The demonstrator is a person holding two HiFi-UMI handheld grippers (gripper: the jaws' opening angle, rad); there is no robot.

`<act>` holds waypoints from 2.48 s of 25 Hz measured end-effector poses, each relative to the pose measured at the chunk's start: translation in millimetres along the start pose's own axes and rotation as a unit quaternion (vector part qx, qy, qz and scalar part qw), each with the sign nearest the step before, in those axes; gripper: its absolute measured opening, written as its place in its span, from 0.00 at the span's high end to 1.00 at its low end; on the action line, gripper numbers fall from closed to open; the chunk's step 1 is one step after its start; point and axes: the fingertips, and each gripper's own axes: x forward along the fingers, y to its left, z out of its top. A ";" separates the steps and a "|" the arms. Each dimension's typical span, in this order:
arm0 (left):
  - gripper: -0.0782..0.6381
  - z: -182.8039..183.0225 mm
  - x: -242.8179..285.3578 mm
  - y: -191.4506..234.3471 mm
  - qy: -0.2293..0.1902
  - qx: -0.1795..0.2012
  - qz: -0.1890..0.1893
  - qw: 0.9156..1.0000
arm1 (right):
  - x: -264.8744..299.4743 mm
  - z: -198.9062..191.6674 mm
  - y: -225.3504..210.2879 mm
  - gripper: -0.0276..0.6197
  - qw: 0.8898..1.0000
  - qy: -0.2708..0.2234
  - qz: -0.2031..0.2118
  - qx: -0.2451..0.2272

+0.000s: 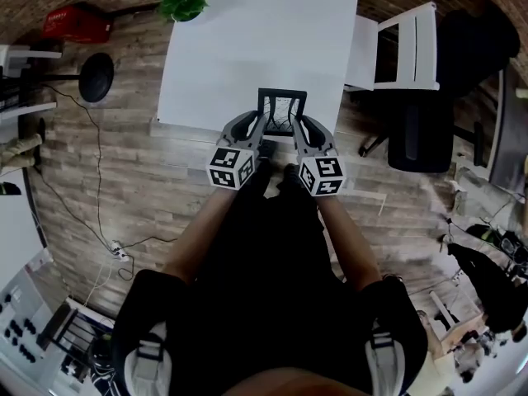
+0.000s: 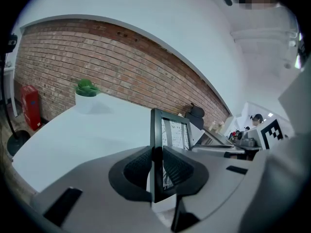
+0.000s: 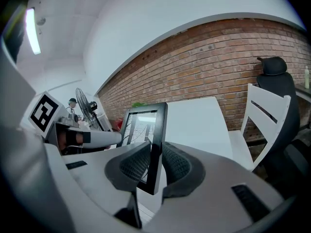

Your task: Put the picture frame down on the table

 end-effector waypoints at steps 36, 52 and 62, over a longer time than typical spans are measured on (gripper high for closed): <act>0.78 -78.5 88.4 33.1 0.115 -0.005 -0.004 0.993 | 68.5 -71.7 -65.9 0.84 0.994 0.092 -0.055 0.022; 0.77 -97.9 102.7 35.0 0.154 -0.017 0.001 0.988 | 81.8 -87.2 -79.9 0.82 0.991 0.129 -0.047 0.000; 0.73 -97.6 103.4 38.1 0.158 0.001 0.008 0.987 | 80.1 -85.5 -85.9 0.78 0.991 0.131 -0.036 -0.011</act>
